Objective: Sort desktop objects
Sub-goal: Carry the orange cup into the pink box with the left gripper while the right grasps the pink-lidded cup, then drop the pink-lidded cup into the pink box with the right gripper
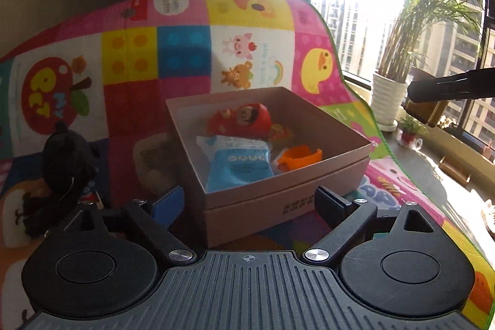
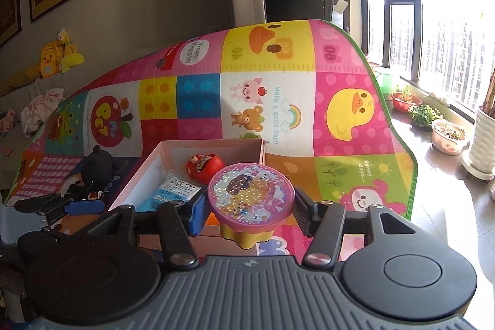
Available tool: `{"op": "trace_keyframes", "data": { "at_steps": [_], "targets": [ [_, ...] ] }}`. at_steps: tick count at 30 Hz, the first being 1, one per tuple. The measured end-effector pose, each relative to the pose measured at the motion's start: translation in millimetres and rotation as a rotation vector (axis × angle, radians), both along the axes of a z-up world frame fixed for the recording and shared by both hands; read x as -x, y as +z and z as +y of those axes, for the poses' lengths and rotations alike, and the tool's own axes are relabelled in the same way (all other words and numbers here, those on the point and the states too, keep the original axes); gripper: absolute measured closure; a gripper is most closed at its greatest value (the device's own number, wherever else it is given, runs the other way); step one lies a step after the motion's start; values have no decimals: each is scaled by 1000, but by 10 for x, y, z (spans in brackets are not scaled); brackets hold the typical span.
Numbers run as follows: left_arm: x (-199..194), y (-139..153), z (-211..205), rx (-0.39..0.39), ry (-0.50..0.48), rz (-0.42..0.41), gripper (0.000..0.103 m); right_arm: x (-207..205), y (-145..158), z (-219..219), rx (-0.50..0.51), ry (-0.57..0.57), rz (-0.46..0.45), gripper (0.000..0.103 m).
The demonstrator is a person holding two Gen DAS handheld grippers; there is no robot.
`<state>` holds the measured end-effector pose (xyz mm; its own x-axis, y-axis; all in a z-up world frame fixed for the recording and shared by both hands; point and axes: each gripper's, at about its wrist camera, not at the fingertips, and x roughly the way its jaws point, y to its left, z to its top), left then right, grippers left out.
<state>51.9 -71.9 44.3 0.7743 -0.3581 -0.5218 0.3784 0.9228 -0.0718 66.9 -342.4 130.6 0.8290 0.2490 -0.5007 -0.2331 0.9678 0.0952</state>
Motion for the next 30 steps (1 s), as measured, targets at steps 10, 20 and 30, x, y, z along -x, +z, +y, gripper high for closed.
{"op": "trace_keyframes", "data": {
  "at_steps": [10,20,30],
  "targets": [
    [192,-80,436,49,85,57,6,-803,-200,495,70,22,73,47],
    [217,-163,688,79,133,81,6,-1083,-548,790,208,23,85,26],
    [159,-262,834,109,177,115,5,-554,-493,743,263,78,65,22]
  ]
}}
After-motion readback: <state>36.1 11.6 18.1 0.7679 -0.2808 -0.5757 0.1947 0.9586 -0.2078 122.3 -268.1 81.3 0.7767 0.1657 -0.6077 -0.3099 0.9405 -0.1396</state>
